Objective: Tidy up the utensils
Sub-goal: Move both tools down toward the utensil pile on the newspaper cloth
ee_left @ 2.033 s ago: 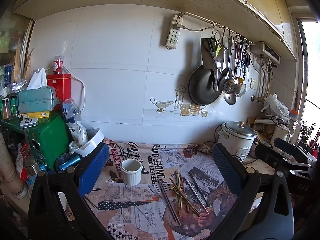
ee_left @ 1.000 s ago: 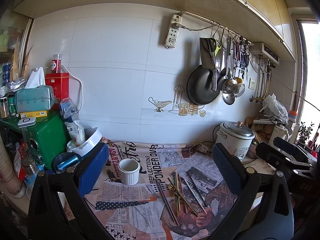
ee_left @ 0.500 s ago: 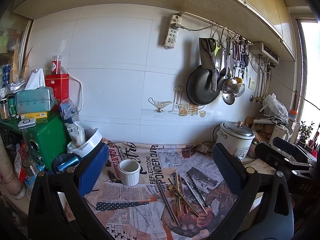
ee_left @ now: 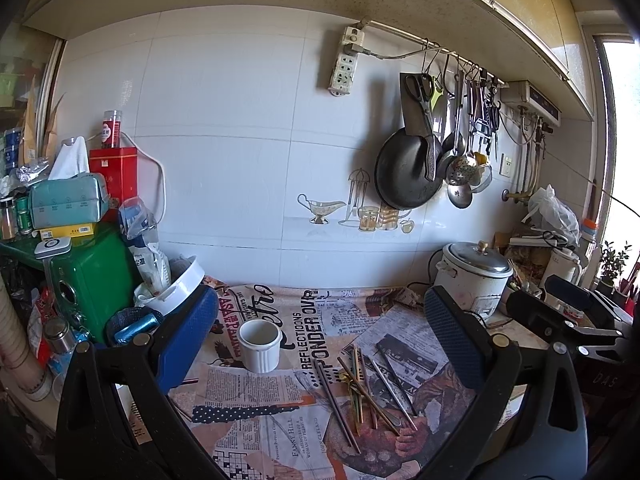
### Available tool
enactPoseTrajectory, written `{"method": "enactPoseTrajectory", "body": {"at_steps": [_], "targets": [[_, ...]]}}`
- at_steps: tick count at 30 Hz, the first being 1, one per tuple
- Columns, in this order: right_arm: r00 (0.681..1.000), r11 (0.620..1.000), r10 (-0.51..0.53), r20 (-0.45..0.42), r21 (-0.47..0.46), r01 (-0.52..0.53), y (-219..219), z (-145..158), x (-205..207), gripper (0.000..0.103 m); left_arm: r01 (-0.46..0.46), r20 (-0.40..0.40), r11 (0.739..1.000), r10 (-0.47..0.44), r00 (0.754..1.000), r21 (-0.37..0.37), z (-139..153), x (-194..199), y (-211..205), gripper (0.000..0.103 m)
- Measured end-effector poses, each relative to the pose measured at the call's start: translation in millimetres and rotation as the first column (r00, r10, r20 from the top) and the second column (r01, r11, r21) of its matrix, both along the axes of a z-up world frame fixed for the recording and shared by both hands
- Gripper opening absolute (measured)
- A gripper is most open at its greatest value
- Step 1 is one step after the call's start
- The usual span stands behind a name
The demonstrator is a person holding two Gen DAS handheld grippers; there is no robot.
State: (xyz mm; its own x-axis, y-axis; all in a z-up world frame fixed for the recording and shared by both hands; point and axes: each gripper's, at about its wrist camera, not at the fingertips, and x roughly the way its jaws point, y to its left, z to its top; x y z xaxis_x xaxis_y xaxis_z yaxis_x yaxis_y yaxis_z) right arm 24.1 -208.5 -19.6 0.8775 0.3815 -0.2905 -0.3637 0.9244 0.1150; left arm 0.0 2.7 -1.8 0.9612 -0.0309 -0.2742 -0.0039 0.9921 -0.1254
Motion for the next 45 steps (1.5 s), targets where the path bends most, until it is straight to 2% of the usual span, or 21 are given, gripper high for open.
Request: {"method": "enactPoseTrajectory", "body": {"at_steps": [11, 15, 21, 26, 30, 35, 38, 45], "targets": [[0.996, 1.0, -0.026, -0.091, -0.014, 0.025, -6, -23, 28, 0.103, -0.028, -0.065, 0.999, 0.029, 0.997, 0.019, -24, 31, 1, 0.103], [0.987, 0.998, -0.045, -0.157, -0.042, 0.038, -8, -40, 46, 0.103, -0.05, -0.12, 0.998, 0.053, 0.991, 0.026, -42, 52, 0, 0.103], [0.957, 0.994, -0.083, -0.278, -0.095, 0.059, -14, -73, 80, 0.103, -0.034, -0.239, 0.999, 0.034, 0.971, 0.005, -80, 89, 2, 0.103], [0.915, 0.985, -0.12, -0.386, -0.16, 0.061, -19, -106, 114, 0.103, -0.052, -0.346, 0.999, 0.048, 0.937, -0.001, -117, 126, 2, 0.103], [0.884, 0.98, -0.128, -0.449, -0.194, 0.043, -21, -133, 139, 0.101, -0.072, -0.437, 0.997, 0.067, 0.897, 0.005, -149, 157, 4, 0.103], [0.84, 0.975, -0.105, -0.532, -0.22, -0.017, -14, -164, 172, 0.09, -0.106, -0.51, 0.992, 0.124, 0.851, 0.064, -187, 187, 3, 0.103], [0.81, 0.973, -0.08, -0.581, -0.221, -0.063, -8, -181, 189, 0.083, -0.09, -0.552, 0.993, 0.117, 0.826, 0.075, -208, 200, 0, 0.103], [0.731, 0.969, 0.011, -0.682, -0.174, -0.177, 12, -215, 222, 0.071, -0.082, -0.635, 0.994, 0.108, 0.765, 0.071, -243, 226, -3, 0.085]]}}
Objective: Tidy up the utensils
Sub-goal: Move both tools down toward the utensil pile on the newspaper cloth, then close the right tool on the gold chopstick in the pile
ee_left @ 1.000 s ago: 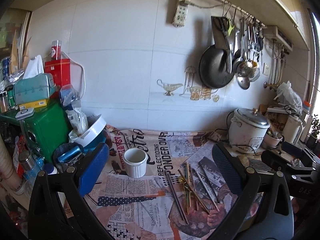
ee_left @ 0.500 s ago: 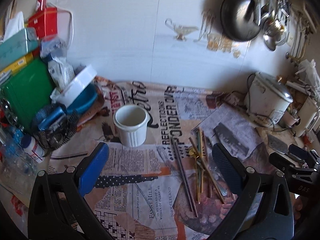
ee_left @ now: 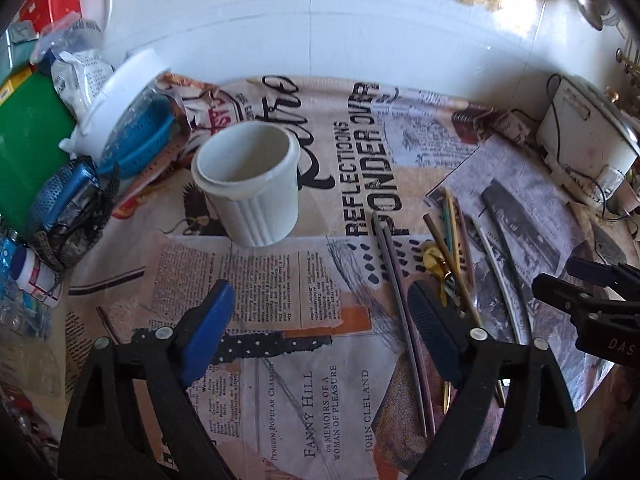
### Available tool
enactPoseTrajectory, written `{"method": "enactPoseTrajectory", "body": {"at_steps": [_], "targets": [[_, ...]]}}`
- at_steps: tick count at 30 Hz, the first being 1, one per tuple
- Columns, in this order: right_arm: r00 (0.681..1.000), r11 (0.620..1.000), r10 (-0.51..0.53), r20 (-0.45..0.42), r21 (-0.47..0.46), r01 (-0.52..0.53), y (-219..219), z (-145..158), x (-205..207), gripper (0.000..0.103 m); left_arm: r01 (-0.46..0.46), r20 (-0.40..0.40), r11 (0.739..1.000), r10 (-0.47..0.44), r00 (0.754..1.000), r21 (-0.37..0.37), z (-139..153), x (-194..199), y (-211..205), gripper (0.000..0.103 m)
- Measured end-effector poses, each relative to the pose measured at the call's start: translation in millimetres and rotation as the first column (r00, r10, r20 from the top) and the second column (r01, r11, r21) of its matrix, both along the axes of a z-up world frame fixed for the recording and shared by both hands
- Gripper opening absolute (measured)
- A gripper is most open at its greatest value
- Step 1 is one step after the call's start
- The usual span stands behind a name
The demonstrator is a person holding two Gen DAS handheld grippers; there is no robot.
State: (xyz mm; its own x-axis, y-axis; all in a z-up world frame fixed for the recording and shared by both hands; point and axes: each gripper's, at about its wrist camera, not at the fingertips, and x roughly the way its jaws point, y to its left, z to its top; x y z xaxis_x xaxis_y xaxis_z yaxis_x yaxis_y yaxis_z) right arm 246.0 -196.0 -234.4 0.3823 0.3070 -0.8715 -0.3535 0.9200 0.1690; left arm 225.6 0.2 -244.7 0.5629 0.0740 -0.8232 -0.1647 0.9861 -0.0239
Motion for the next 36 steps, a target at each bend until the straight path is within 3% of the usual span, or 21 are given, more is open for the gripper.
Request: {"method": "enactPoseTrajectory", "body": {"at_steps": [4, 8, 12, 15, 30, 32, 36], "targets": [[0.997, 0.998, 0.052, -0.053, 0.028, -0.051, 15, -15, 17, 0.065, -0.019, -0.034, 1.0, 0.019, 0.999, -0.009, -11, 8, 4, 0.081], [0.99, 0.993, 0.11, -0.091, 0.041, -0.106, 31, -26, 33, 0.05, -0.041, -0.056, 0.999, 0.041, 0.998, -0.009, -20, 13, 7, 0.078], [0.98, 0.987, 0.16, -0.116, 0.039, -0.156, 46, -35, 43, 0.047, -0.053, -0.075, 0.998, 0.052, 0.996, -0.02, -27, 19, 9, 0.075], [0.971, 0.981, 0.194, -0.137, 0.041, -0.19, 55, -39, 50, 0.037, -0.052, -0.082, 0.998, 0.05, 0.995, -0.023, -29, 23, 9, 0.074], [0.96, 0.97, 0.222, -0.17, -0.061, -0.235, 73, -47, 56, 0.039, -0.029, -0.1, 0.999, 0.027, 0.995, -0.026, -36, 43, 3, 0.074], [0.96, 0.973, 0.217, -0.179, -0.044, -0.229, 70, -47, 56, 0.046, -0.027, -0.103, 0.999, 0.025, 0.994, -0.025, -37, 44, 3, 0.074], [0.964, 0.98, 0.194, -0.183, -0.013, -0.2, 64, -45, 57, 0.046, -0.027, -0.102, 0.999, 0.024, 0.994, -0.024, -39, 46, 4, 0.074]]}}
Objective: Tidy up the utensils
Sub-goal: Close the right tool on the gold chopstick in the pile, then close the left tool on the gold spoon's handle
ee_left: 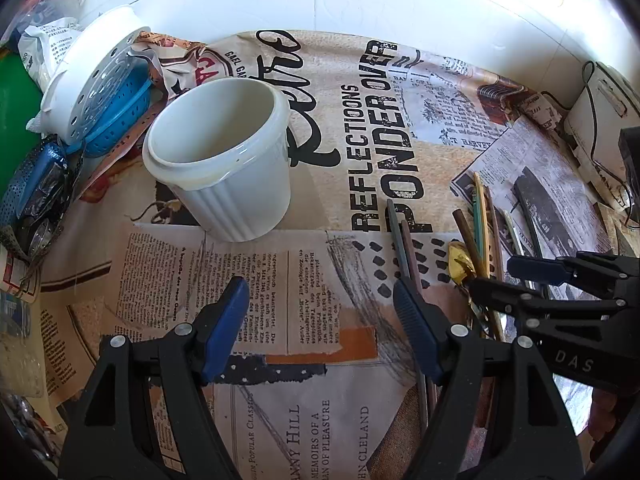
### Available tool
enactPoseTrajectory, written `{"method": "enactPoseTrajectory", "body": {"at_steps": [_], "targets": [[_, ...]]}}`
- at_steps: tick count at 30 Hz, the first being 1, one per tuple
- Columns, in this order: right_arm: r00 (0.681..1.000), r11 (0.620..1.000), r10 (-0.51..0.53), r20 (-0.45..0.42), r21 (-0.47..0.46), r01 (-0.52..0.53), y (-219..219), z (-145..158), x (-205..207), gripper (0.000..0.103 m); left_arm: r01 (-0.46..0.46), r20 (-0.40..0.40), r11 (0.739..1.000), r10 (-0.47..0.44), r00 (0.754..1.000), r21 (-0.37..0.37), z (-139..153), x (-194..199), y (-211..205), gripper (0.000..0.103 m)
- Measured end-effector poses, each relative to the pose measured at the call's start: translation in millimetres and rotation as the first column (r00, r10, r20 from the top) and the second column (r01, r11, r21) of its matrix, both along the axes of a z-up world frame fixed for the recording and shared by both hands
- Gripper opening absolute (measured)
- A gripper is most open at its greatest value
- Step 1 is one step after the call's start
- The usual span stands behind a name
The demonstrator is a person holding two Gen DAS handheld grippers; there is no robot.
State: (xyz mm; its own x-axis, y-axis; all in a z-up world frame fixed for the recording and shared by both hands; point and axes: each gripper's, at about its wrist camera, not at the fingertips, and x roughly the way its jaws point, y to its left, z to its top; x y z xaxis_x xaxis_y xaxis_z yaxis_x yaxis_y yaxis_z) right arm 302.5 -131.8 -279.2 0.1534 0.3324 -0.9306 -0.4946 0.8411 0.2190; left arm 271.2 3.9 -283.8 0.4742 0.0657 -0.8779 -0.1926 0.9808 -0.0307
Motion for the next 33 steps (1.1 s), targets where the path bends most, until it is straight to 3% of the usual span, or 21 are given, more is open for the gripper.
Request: {"method": "enactPoseTrajectory", "body": {"at_steps": [3, 8, 14, 22, 33], "targets": [[1.0, 1.0, 0.003, 0.016, -0.021, -0.002, 2, -1, 1, 0.045, 0.003, -0.002, 1.0, -0.003, 1.0, -0.001, -1, 1, 1, 0.074], [1.0, 1.0, 0.028, -0.012, 0.005, -0.028, 6, -4, 1, 0.021, 0.011, -0.011, 1.0, -0.011, 1.0, -0.01, -3, 0, 1, 0.074], [0.999, 1.0, 0.016, -0.033, 0.016, -0.015, 8, -11, 2, 0.008, 0.035, -0.023, 0.999, -0.036, 0.999, -0.041, -4, 1, -4, 0.074], [0.998, 0.997, -0.057, 0.004, 0.051, 0.056, -21, 2, 0, 0.007, 0.128, -0.044, 0.987, -0.133, 0.99, -0.098, -7, 13, -27, 0.07], [0.974, 0.972, -0.219, 0.059, 0.101, 0.213, -70, 21, -4, 0.007, 0.207, -0.13, 0.948, -0.243, 0.961, -0.241, -33, 43, -63, 0.048]]}}
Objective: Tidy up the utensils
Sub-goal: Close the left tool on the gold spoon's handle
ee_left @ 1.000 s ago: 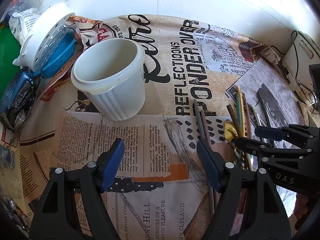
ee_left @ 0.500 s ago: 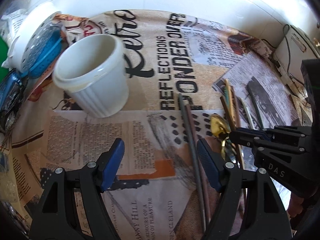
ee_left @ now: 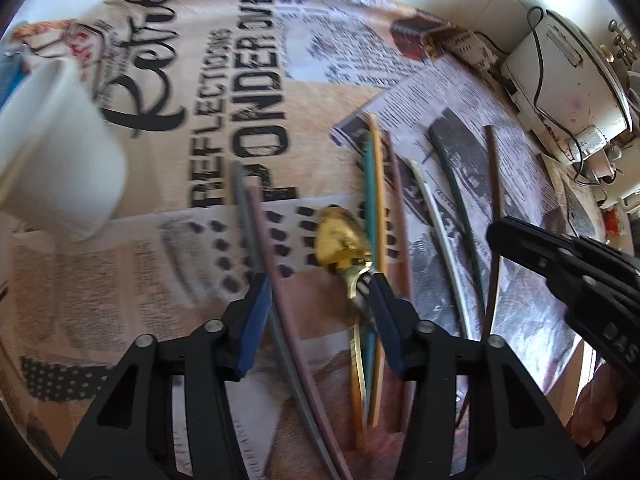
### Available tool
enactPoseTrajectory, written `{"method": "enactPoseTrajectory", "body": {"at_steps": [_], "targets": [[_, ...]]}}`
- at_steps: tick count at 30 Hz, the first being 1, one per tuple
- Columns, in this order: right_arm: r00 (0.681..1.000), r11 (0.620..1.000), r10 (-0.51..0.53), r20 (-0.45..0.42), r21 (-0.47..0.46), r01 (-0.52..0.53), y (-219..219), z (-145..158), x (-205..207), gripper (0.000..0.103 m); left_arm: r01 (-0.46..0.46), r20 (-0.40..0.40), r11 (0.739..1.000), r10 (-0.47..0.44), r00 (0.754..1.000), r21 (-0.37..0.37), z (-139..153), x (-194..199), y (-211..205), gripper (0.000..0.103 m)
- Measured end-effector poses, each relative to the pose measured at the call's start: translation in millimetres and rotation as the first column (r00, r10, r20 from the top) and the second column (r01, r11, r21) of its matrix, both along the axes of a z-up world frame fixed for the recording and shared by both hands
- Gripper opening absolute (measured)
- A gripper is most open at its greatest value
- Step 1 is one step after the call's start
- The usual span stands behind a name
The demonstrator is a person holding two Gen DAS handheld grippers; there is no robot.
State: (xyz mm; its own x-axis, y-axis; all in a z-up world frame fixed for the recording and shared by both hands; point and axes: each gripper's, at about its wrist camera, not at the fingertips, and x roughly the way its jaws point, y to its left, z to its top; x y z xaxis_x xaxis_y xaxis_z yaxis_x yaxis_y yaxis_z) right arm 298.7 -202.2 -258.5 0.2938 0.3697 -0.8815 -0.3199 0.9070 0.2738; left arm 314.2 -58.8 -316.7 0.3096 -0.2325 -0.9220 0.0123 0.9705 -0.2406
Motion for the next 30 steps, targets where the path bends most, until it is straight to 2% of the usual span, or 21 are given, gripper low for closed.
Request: {"method": "enactPoseTrajectory", "body": {"at_steps": [4, 7, 14, 16, 18, 25, 27, 30], "targets": [[0.999, 0.999, -0.031, 0.011, 0.023, 0.031, -11, 3, -1, 0.007, 0.006, 0.008, 0.999, -0.007, 1.0, 0.031, -2, 11, -8, 0.048], [0.999, 0.998, -0.044, 0.019, 0.034, 0.044, -17, 5, -2, 0.007, 0.014, -0.02, 0.999, -0.014, 1.0, 0.036, -7, 18, -14, 0.042], [0.998, 0.997, -0.048, 0.029, 0.056, 0.046, -22, 7, -3, 0.007, 0.041, -0.001, 0.992, -0.042, 0.999, 0.121, -10, 20, -32, 0.042], [0.999, 0.997, -0.044, 0.015, 0.06, 0.043, -23, 4, -3, 0.007, 0.04, -0.002, 0.992, -0.04, 0.999, 0.117, -10, 22, -33, 0.042], [0.999, 0.997, -0.038, -0.005, 0.061, 0.038, -24, 0, -4, 0.007, 0.038, -0.001, 0.993, -0.039, 0.999, 0.113, -10, 23, -32, 0.034], [0.993, 0.996, -0.024, -0.113, 0.083, 0.034, -27, -22, -4, 0.008, 0.057, 0.0, 0.992, -0.057, 0.998, 0.112, -10, 22, -32, 0.033], [0.993, 0.997, -0.022, -0.119, 0.068, 0.03, -26, -26, -5, 0.01, 0.054, -0.002, 0.993, -0.054, 0.999, 0.102, -10, 20, -31, 0.033], [0.991, 0.998, -0.02, -0.135, 0.057, 0.027, -24, -34, -3, 0.019, 0.034, 0.004, 0.995, -0.035, 0.999, 0.091, -8, 16, -26, 0.033]]}}
